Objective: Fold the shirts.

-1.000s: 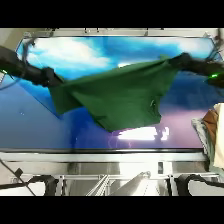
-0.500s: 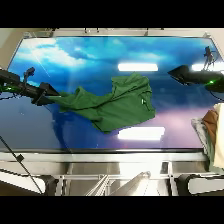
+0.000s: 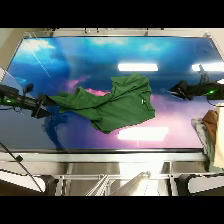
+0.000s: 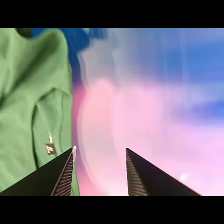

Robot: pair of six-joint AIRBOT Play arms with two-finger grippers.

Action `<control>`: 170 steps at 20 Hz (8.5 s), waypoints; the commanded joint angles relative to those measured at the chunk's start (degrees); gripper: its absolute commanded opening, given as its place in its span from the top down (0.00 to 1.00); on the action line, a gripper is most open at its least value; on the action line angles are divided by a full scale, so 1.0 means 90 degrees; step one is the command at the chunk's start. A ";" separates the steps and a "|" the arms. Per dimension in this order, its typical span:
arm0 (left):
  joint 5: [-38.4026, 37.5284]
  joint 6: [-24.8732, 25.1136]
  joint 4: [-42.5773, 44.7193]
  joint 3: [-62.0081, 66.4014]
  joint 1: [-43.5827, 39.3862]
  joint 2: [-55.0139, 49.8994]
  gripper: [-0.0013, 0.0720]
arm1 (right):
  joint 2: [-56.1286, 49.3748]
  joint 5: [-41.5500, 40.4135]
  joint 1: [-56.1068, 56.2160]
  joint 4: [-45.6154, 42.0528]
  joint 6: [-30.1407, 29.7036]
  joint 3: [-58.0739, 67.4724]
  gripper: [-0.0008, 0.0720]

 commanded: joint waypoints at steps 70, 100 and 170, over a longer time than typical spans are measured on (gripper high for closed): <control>0.0345 0.0333 -0.2319 0.5042 -0.0221 0.4357 0.95 | 0.4619 0.2596 -0.1557 0.6467 -0.1336 0.1367 0.95; 0.1591 -0.0447 -0.0457 0.3206 -0.0141 -0.0311 0.02 | -0.0131 0.1559 -0.0656 -0.1234 0.0559 -0.0214 0.29; 0.1154 0.0845 -0.4056 0.4177 0.1069 0.3283 0.95 | 0.4850 0.1479 -0.2662 0.3206 -0.0656 0.2164 0.96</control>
